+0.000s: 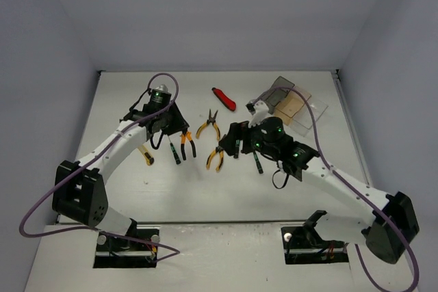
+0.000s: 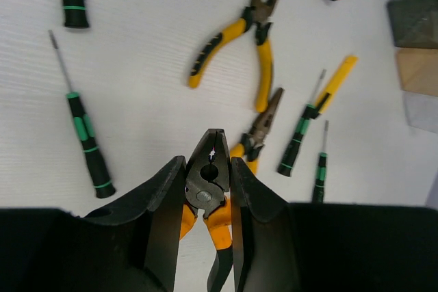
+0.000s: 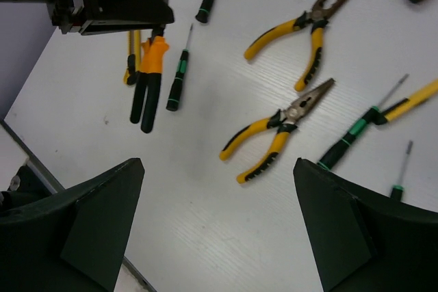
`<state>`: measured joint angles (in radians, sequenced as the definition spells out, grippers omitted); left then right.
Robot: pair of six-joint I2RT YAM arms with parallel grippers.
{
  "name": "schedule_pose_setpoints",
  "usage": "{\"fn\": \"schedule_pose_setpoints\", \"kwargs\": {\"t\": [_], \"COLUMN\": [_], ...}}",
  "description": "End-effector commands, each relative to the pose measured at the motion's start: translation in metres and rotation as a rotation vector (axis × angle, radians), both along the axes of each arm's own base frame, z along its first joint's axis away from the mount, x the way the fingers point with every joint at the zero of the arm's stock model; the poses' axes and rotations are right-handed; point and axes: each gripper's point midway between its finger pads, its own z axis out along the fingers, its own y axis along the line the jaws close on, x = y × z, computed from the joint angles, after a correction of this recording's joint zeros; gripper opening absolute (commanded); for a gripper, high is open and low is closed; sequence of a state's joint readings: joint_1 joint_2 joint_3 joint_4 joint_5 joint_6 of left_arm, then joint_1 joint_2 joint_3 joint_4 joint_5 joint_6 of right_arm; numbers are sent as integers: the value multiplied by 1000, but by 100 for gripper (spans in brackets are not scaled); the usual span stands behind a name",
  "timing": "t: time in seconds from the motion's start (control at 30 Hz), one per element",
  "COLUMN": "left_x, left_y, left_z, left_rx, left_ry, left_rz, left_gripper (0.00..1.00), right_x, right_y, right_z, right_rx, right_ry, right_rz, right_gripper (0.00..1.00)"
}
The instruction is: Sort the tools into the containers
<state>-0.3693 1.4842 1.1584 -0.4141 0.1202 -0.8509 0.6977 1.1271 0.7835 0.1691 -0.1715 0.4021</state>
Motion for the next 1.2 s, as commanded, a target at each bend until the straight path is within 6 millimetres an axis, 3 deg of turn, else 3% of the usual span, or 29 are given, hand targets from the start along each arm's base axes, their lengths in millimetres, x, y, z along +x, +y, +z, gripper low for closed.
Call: {"fn": "schedule_pose_setpoints", "kwargs": {"t": [0.0,0.13,0.47,0.63,1.17], "left_x": [13,6,-4,-5,-6], "left_y": [-28,-43,-54,-57,-65], "left_z": [59,68,81,84,86], "left_rx": [-160,-190,-215,-223,-207], "left_ry": [-159,-172,-219,-228,-253], "left_rz": [6,-25,-36,-34,-41], "left_gripper": [0,0,0,0,0], "right_x": [22,28,37,39,35], "right_y": [49,76,106,114,124], "right_z": [43,33,18,12,0], "right_rx": [134,125,108,112,113], "right_ry": [-98,-80,-53,-39,-13], "right_rz": [34,58,78,84,102], "right_gripper": [88,85,83,79,51]}}
